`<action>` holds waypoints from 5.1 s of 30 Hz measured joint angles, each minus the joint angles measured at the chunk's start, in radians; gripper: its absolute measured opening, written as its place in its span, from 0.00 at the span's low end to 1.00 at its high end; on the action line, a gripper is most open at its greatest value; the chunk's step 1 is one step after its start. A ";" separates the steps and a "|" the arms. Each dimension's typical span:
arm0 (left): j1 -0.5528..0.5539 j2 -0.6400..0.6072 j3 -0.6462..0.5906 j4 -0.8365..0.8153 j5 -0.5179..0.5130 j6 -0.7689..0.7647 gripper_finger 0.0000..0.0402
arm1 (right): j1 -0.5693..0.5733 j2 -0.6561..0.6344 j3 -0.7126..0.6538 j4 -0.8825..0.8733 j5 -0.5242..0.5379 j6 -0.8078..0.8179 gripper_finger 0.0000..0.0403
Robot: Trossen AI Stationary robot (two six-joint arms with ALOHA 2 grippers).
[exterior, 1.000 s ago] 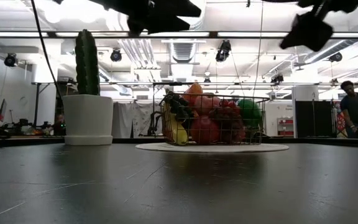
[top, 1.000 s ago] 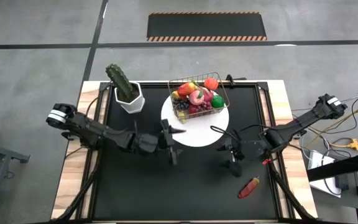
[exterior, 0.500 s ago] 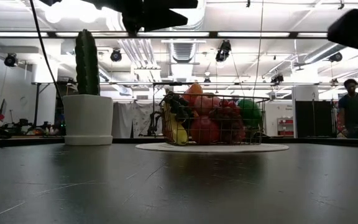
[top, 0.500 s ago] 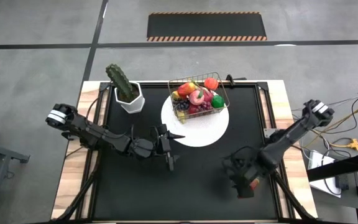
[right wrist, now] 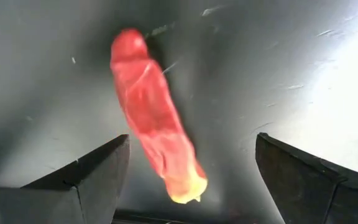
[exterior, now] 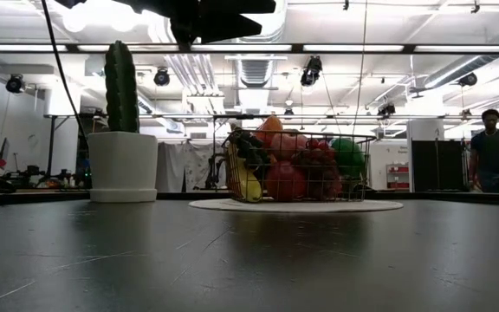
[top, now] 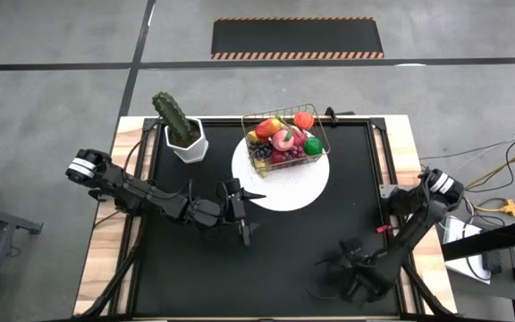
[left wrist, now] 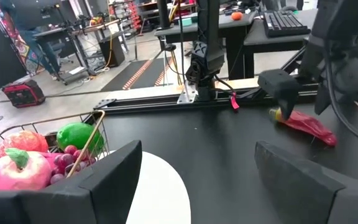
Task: Build produce basket
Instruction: Put the red chili pepper into the wire basket, then return to Home Position
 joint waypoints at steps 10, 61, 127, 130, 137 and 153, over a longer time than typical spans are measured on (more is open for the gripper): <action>0.000 -0.003 0.000 0.000 0.000 0.009 0.73 | 0.044 0.033 -0.082 0.116 0.004 0.021 0.81; -0.082 -0.449 -0.301 0.303 -0.050 0.315 0.73 | -0.843 -0.213 -0.460 2.005 0.401 -0.571 0.18; -0.098 -1.256 -0.763 -0.195 0.175 0.409 0.01 | -1.079 -0.791 -1.062 2.096 -0.102 -0.822 0.09; -0.098 -1.355 -0.803 -0.185 0.175 0.408 0.01 | -1.096 -0.816 -1.097 2.123 -0.107 -0.837 0.04; -0.099 -1.480 -0.842 -0.212 0.153 0.408 0.01 | -1.094 -0.906 -1.176 2.228 -0.120 -0.854 0.02; -0.099 -1.448 -0.842 -0.211 0.123 0.357 0.01 | -1.094 -1.085 -1.176 2.218 -0.101 -0.741 0.02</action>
